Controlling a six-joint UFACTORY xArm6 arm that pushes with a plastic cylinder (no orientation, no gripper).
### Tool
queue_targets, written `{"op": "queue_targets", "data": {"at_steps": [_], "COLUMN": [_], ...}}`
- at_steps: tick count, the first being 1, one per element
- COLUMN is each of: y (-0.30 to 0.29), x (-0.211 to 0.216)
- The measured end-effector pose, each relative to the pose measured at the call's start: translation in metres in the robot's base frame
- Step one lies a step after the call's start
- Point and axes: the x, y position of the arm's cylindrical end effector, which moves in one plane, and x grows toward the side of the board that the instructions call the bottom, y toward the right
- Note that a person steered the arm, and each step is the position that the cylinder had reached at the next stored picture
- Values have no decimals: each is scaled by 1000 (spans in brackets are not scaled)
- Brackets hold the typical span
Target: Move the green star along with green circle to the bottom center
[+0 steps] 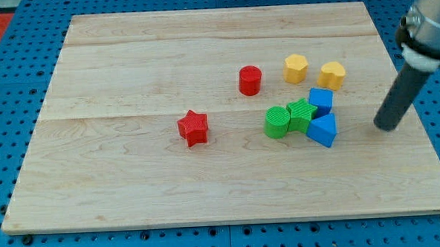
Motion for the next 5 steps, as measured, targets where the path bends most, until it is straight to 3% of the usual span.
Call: {"op": "queue_targets", "data": {"at_steps": [1, 2, 5], "y": [-34, -117, -180], "x": [-10, -10, -2]}}
